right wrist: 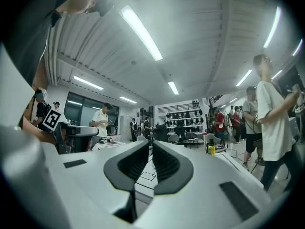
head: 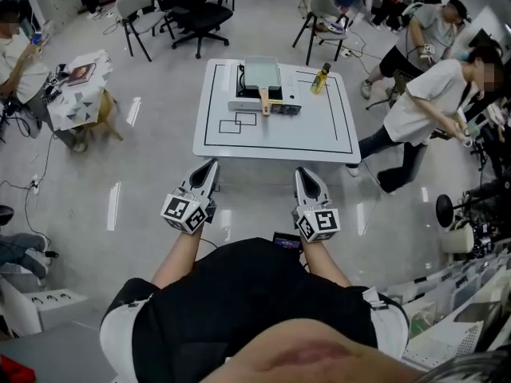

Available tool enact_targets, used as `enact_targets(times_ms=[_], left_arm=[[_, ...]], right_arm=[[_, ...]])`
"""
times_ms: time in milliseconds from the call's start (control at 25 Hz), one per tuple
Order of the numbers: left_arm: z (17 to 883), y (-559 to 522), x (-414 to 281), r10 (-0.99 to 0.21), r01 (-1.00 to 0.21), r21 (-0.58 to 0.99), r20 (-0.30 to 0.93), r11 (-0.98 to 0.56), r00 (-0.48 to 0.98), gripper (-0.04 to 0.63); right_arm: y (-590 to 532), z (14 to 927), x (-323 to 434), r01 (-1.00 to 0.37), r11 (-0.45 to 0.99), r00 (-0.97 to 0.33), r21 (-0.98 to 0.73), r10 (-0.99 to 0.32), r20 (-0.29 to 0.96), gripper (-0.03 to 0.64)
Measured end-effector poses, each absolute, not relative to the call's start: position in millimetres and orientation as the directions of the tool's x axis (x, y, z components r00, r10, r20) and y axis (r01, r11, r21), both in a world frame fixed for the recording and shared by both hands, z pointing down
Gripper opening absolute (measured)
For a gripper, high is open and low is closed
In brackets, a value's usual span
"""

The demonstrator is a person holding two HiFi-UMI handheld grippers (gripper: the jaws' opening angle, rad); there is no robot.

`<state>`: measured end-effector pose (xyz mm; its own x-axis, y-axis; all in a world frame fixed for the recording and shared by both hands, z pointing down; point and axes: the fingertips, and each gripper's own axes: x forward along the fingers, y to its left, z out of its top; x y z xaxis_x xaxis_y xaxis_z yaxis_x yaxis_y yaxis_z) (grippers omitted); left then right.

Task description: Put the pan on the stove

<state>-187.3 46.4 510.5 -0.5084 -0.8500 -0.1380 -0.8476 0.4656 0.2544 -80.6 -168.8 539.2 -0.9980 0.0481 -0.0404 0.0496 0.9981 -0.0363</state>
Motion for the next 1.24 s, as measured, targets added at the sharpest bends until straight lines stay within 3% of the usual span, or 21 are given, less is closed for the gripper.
enact_targets(times_ms=[560, 1080, 1240], left_arm=[[507, -19, -181, -0.898, -0.893, 0.223, -0.121, 0.39, -0.422, 0.018], [515, -17, -187, -0.885, -0.869, 0.258, -0.087, 0.423, -0.457, 0.018], [503, -30, -218, -0.874, -0.87, 0.241, -0.13, 0.43, -0.468, 0.018]], right_arm=[[-221, 531, -74, 0.022, 0.999, -0.998, -0.05, 0.019, -0.055, 0.032], [-252, 530, -58, -0.034, 0.998, -0.998, -0.053, -0.037, -0.05, 0.032], [-283, 519, -81, -0.037, 0.999, -0.994, -0.036, -0.041, -0.099, 0.032]])
